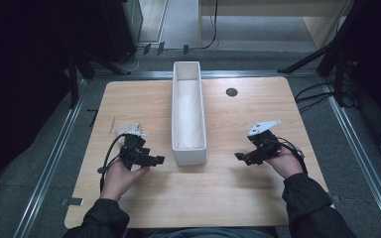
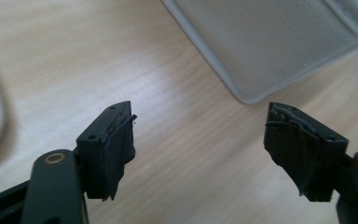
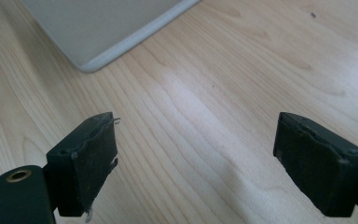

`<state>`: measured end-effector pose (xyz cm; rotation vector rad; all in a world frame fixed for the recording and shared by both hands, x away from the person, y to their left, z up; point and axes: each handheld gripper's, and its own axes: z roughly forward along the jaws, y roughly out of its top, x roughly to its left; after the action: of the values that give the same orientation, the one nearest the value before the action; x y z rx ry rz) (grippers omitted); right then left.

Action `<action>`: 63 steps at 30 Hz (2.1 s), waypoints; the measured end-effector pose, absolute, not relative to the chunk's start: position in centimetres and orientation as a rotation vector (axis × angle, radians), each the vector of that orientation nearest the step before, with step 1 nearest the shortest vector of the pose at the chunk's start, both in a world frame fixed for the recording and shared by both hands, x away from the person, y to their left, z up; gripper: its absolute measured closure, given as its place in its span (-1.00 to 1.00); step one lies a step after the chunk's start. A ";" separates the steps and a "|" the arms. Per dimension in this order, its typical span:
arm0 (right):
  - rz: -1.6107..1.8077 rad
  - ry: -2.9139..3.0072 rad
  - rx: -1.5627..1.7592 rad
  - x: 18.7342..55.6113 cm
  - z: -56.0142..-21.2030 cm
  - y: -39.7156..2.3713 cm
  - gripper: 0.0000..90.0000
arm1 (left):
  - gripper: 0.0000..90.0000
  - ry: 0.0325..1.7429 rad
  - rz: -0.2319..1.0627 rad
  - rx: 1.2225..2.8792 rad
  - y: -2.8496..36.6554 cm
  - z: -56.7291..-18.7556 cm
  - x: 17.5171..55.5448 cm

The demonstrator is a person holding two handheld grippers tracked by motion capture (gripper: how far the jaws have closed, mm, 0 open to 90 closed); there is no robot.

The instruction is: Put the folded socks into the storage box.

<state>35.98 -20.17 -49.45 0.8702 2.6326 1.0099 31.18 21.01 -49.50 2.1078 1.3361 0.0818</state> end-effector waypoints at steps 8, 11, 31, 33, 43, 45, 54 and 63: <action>0.937 2.698 0.901 36.4 -50.0 -20.3 -0.68 | -0.46 1.329 0.152 2.064 21.5 -49.1 30.9; 0.928 2.703 0.900 36.5 -50.1 -20.3 -0.66 | -0.54 1.334 0.154 2.066 21.6 -49.1 30.8; 0.885 2.697 0.895 36.7 -50.3 -20.4 -0.65 | -0.51 1.318 0.132 2.099 21.9 -49.4 30.8; 0.889 2.696 0.890 36.7 -50.3 -20.3 -0.65 | -0.50 1.319 0.123 2.084 22.1 -49.3 30.7; 0.881 2.708 0.864 36.9 -50.3 -20.2 -0.62 | -0.46 1.327 0.114 2.093 22.1 -49.3 30.4; 0.884 2.709 0.870 36.9 -50.3 -20.2 -0.62 | -0.45 1.334 0.112 2.089 22.1 -49.3 30.3; 0.878 2.717 0.867 37.1 -50.2 -20.1 -0.61 | -0.32 1.351 0.104 2.069 22.7 -49.1 30.2; 0.875 2.716 0.868 37.0 -50.3 -20.1 -0.61 | -0.31 1.379 0.104 2.070 23.3 -49.0 30.3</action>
<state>37.04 -20.11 -50.26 0.8676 2.7165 0.8748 30.27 23.29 -48.97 2.0704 1.3791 0.1044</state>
